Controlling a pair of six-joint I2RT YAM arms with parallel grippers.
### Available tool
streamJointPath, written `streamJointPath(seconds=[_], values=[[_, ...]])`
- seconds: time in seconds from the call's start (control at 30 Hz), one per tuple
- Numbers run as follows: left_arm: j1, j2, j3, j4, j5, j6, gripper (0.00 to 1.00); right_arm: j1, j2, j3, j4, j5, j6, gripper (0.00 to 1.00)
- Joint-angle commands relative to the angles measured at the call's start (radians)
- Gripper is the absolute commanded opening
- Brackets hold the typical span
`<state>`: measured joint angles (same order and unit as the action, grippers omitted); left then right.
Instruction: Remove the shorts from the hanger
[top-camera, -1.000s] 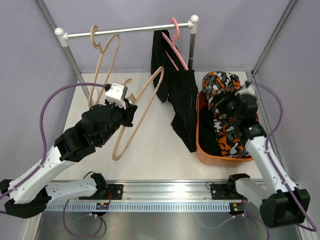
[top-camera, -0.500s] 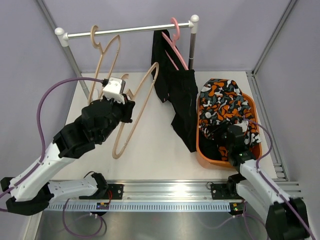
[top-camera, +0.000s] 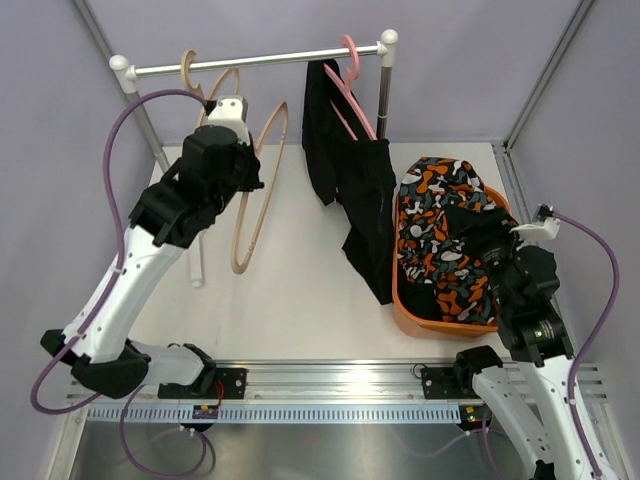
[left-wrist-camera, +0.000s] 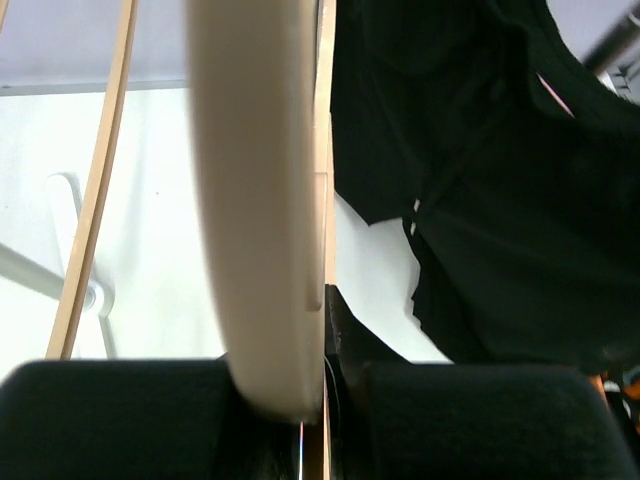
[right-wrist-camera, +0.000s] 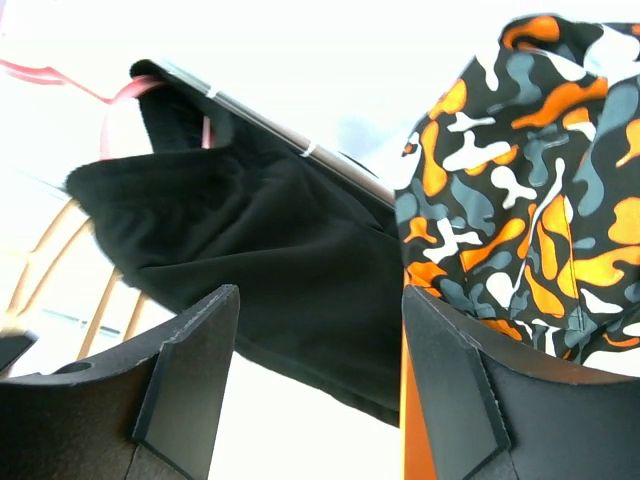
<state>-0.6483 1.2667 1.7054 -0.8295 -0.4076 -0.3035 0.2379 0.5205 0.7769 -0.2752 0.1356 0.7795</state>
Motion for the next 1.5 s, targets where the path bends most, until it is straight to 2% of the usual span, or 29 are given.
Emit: streamJointPath(seconds=[0.0,0.23,0.37,0.53,0.73,0.87,1.0,1.23,1.4,1.47], values=[[0.073,0.086,0.108,0.041,0.145,0.032,0.0,0.006,-0.014,0.068,-0.081,-0.019,-0.045,0.75],[0.16,0.21,0.235,0.145,0.179,0.064,0.0,0.006,-0.037,0.134,-0.111,-0.067,-0.045,0.76],[0.188,0.272,0.336,0.142,0.173,0.081,0.0,0.006,-0.045,0.15,-0.119,-0.082,-0.057,0.76],[0.205,0.292,0.335,0.211,0.164,0.115,0.0,0.006,-0.047,0.162,-0.104,-0.131,-0.04,0.76],[0.248,0.373,0.42,0.196,0.162,0.125,0.0,0.006,-0.042,0.2,-0.136,-0.16,-0.072,0.76],[0.266,0.398,0.425,0.207,0.162,0.132,0.0,0.006,-0.047,0.206,-0.15,-0.16,-0.086,0.76],[0.3,0.459,0.465,0.152,0.217,0.104,0.02,0.006,-0.043,0.202,-0.148,-0.168,-0.094,0.77],[0.314,0.458,0.389,0.148,0.246,0.087,0.05,0.006,-0.031,0.197,-0.147,-0.195,-0.094,0.77],[0.314,0.341,0.232,0.242,0.265,0.075,0.13,0.006,-0.04,0.187,-0.154,-0.195,-0.1,0.77],[0.314,0.307,0.22,0.25,0.265,0.076,0.15,0.006,-0.043,0.183,-0.153,-0.197,-0.098,0.77]])
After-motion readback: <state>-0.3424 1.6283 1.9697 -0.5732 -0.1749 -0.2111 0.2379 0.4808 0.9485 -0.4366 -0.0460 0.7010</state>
